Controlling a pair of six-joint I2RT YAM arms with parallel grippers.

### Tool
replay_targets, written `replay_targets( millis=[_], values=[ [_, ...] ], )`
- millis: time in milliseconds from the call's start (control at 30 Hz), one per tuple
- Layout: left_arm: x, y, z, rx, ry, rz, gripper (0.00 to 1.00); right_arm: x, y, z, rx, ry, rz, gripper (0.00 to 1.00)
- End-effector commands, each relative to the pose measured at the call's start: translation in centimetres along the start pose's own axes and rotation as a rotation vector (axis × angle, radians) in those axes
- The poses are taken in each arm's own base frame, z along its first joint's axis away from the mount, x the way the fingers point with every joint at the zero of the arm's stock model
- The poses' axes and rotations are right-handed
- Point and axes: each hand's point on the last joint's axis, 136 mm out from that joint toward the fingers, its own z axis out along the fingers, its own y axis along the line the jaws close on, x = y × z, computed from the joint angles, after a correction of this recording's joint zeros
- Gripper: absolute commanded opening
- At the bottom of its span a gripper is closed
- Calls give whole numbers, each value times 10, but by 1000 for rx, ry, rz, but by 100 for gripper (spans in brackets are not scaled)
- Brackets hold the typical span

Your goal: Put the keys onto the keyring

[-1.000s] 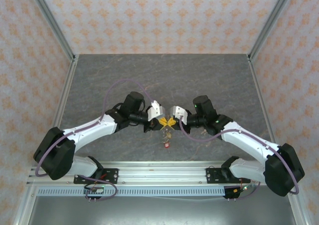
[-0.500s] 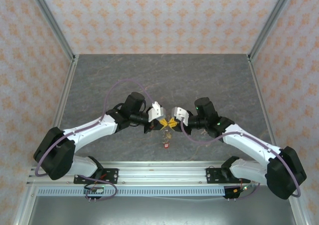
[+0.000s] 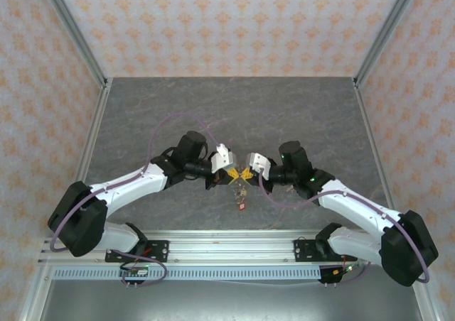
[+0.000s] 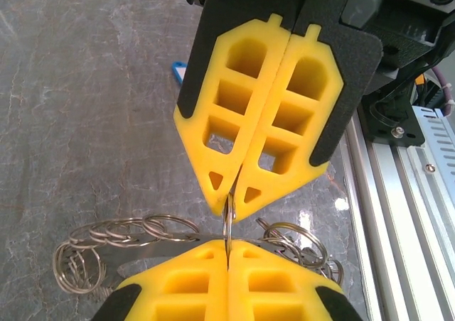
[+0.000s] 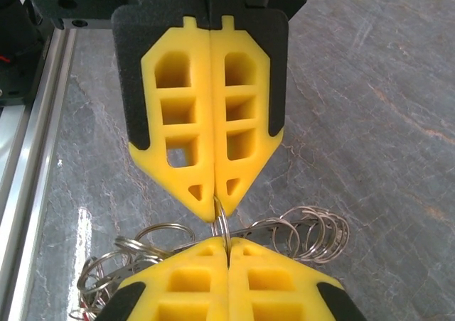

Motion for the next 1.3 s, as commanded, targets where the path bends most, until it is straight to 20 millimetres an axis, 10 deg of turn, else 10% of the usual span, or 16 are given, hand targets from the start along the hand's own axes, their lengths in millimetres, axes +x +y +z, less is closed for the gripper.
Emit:
replay_targets(
  millis=[0, 767, 967, 1267],
  values=[
    [-15, -5, -5, 13, -49, 34, 7, -10, -7, 0, 14, -22, -21, 0],
    [-2, -2, 2, 21, 0, 17, 18, -27, -8, -1, -1, -97, 21, 0],
    [-5, -2, 1, 19, -8, 24, 0, -24, -8, -1, 1, -92, 34, 0],
    [-12, 5, -5, -40, -19, 21, 0, -21, -28, -27, 225, -98, 140, 27]
  ],
)
